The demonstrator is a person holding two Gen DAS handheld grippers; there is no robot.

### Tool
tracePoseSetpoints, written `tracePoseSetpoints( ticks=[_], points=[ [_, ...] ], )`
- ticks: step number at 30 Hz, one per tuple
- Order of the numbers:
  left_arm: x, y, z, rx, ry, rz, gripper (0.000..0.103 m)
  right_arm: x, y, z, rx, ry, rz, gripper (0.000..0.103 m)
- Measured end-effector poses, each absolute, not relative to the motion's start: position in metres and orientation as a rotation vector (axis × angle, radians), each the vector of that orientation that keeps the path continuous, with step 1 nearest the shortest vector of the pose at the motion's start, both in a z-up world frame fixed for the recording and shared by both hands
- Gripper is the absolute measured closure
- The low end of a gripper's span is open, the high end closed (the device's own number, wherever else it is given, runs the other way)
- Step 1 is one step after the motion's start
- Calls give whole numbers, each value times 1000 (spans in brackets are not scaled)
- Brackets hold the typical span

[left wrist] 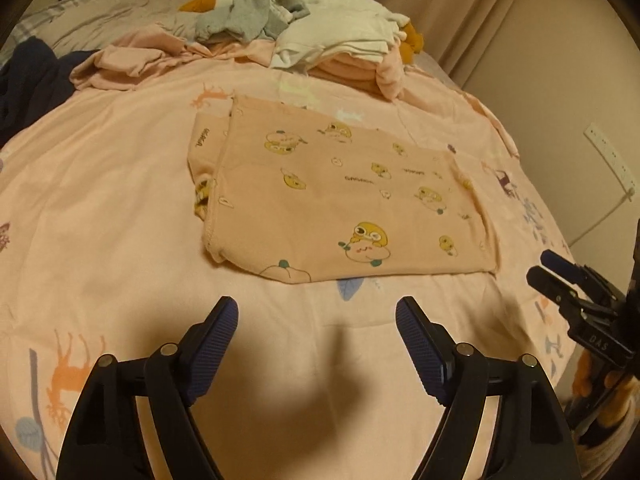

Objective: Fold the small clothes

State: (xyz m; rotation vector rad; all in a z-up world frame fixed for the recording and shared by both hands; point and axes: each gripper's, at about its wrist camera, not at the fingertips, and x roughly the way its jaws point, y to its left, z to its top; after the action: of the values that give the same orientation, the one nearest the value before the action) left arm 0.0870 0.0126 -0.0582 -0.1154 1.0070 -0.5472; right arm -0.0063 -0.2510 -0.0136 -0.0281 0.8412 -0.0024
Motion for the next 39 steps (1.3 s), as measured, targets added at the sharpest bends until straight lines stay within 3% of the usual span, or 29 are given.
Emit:
tracePoseSetpoints(
  ticks=[10,17,27,39],
  points=[
    [89,25,-55,-204,1017,-532,22,-12,-246,-2,-25,806,-22,28],
    [90,28,-59,-224,1043,-524,22,-10,-249,-3,-19,803,-40,11],
    [92,37,-52,-350,1013,-543,22,-4,-260,-3,49,795,-68,8],
    [83,56,-21,-395,830,-494,18,-6,-270,5,84,751,-83,6]
  ],
)
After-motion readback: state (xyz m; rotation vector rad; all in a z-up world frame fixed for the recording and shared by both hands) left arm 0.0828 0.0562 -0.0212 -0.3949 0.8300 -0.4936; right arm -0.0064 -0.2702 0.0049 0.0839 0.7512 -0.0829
